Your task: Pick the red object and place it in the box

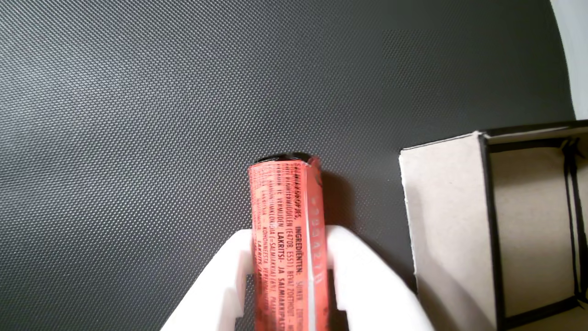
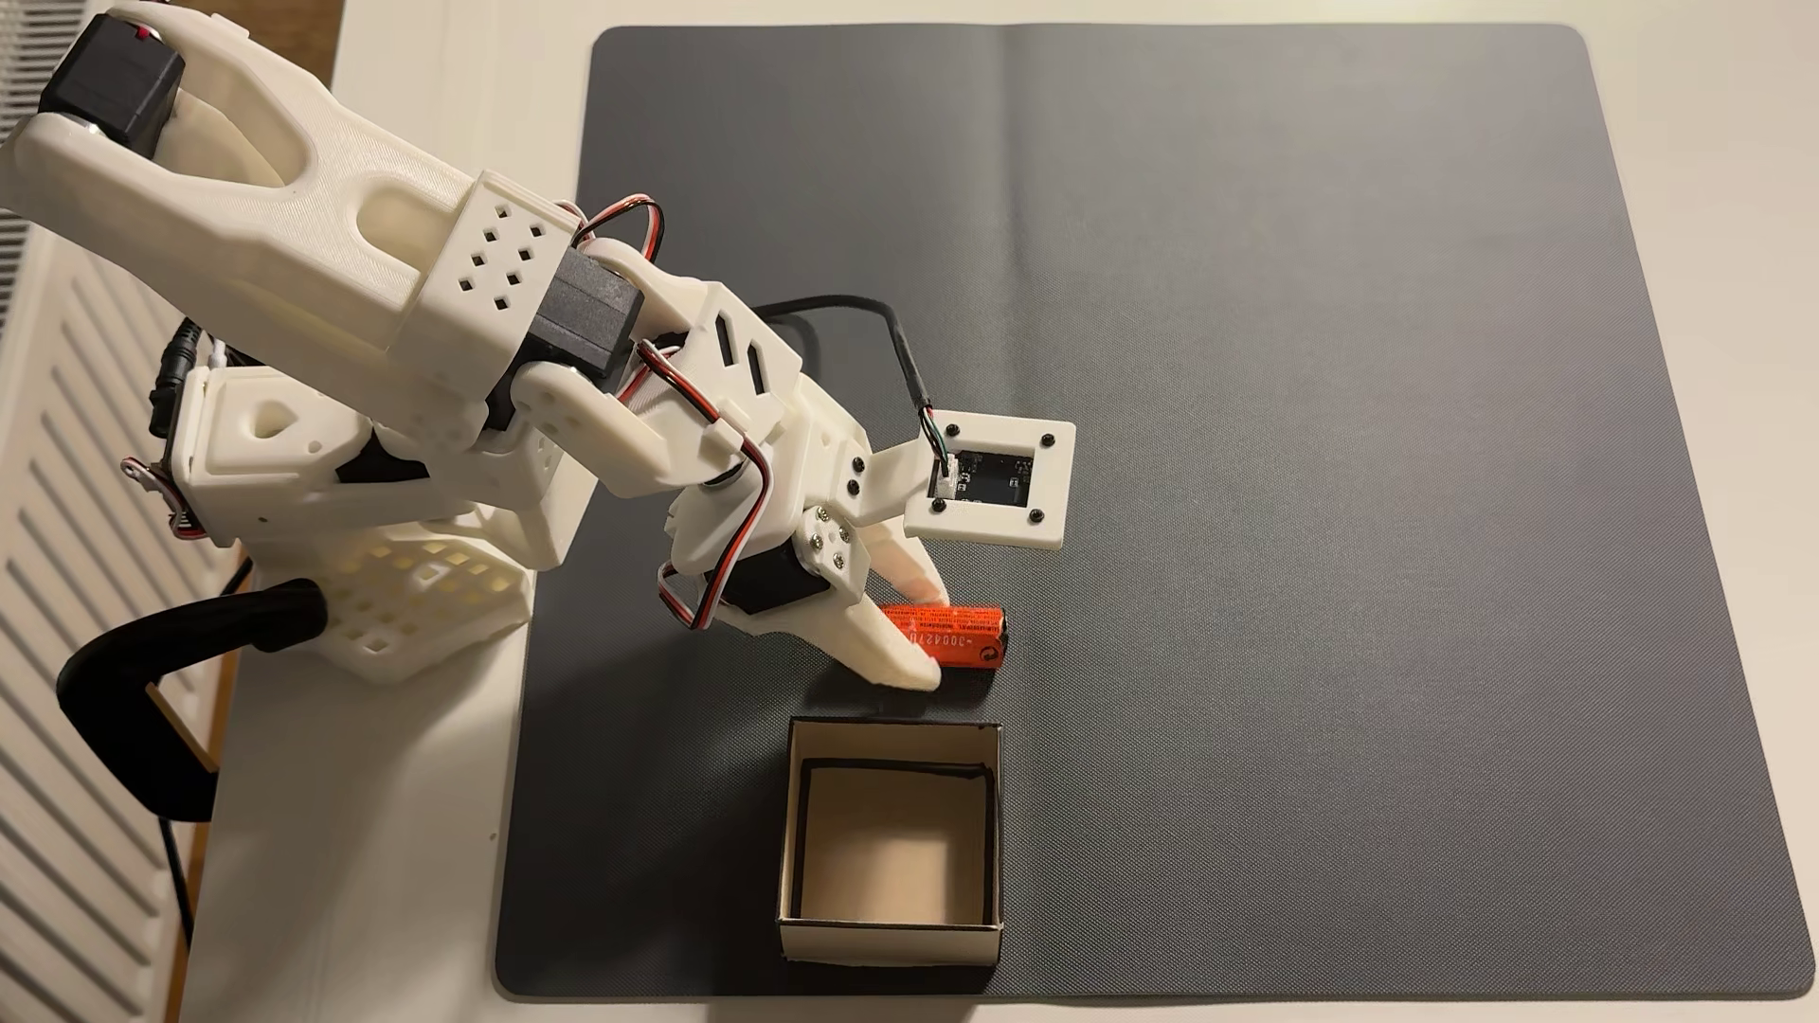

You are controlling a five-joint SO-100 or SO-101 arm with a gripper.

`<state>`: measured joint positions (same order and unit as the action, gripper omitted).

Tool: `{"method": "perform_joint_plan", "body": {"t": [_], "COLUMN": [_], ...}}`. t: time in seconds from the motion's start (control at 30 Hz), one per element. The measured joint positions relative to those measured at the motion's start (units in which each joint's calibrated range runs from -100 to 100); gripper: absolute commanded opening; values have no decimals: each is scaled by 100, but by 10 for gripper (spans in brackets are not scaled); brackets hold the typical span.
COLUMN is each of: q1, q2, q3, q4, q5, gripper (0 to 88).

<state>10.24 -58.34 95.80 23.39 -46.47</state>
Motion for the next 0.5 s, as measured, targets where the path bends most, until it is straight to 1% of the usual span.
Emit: {"method": "perform_joint_plan", "body": {"t": [0.07, 0.2, 0.3, 0.4, 0.5], "q1": [7, 15, 15, 0, -163], "q2": [0, 0, 0, 0, 0], "q3": [0, 0, -146, -757, -1679], "q4": [0, 0, 104, 678, 1539], "q5": [0, 5, 113, 54, -38], "gripper": [8, 8, 8, 8, 8]}}
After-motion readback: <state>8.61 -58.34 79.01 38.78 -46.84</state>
